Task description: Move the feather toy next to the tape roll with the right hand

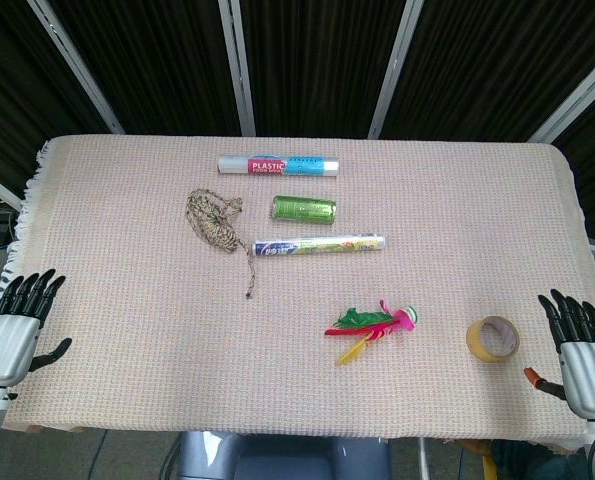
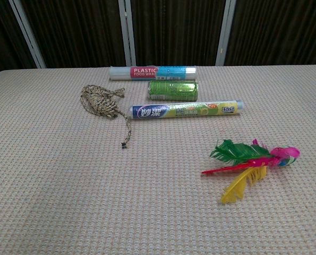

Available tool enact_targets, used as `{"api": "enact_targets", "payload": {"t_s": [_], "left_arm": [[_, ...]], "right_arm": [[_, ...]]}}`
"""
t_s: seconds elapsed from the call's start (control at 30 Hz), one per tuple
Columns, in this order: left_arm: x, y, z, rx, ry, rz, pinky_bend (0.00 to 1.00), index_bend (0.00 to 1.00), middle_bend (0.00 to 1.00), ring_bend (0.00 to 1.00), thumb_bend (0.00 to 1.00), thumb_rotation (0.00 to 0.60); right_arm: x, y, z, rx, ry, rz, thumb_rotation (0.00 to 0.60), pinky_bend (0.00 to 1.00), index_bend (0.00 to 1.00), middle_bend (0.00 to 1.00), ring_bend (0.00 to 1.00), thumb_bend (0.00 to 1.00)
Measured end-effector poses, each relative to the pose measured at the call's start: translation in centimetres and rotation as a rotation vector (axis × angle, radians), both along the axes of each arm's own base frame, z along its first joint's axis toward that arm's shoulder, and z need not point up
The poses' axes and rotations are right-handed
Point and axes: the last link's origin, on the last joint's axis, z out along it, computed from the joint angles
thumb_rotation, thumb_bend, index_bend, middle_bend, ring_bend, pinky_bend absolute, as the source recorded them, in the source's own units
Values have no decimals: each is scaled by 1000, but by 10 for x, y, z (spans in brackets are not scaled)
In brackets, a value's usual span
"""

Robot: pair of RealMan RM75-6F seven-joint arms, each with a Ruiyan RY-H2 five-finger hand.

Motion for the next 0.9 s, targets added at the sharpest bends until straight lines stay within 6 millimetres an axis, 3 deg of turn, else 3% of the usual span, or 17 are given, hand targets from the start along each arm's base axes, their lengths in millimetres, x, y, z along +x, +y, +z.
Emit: {"api": "enact_targets", "payload": {"t_s": [0.5,0.63,0.77,0.9], "left_arm": [[-2,-3,5,23,-6,7,0,0,0,0,236,600],[-4,-1,5,7,-14,19,0,0,0,0,237,600],[-3,1,6,6,-23,10,0,0,0,0,238,600],[-3,2,4,-7,-22,14,0,0,0,0,236,600]], "right_arm": [[4,-6,-9,31,1,19,600,0,6,0,0,0],[9,-12,-19,56,-2,53,600,0,141,0,0,3],[29,-26,-43,149,-9,158,600,0,297,0,0,42],[45,-41,-70,251,-13,228,600,0,352,0,0,72]]}}
